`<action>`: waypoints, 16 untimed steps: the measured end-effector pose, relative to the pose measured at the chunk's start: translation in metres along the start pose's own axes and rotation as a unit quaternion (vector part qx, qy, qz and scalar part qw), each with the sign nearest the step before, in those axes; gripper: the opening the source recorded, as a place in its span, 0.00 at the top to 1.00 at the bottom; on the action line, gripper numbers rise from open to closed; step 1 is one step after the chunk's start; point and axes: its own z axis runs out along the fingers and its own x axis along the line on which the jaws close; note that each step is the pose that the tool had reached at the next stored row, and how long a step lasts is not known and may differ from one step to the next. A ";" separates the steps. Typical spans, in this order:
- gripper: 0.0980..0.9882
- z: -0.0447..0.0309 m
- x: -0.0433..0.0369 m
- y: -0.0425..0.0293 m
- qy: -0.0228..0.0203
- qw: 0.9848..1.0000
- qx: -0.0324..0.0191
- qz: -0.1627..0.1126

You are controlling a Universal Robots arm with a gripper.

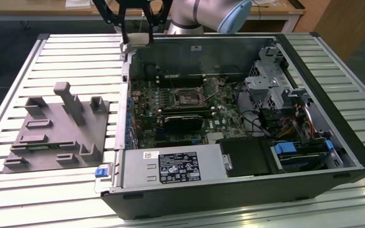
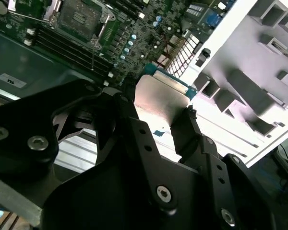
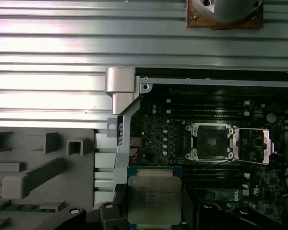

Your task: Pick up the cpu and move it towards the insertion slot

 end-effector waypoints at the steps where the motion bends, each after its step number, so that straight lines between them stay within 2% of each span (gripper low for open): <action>1: 0.50 0.0000 -0.0025 0.0009 0.000 1.000 0.000 0.000; 16: 0.50 0.0005 -0.0388 0.0124 0.000 1.000 0.000 0.000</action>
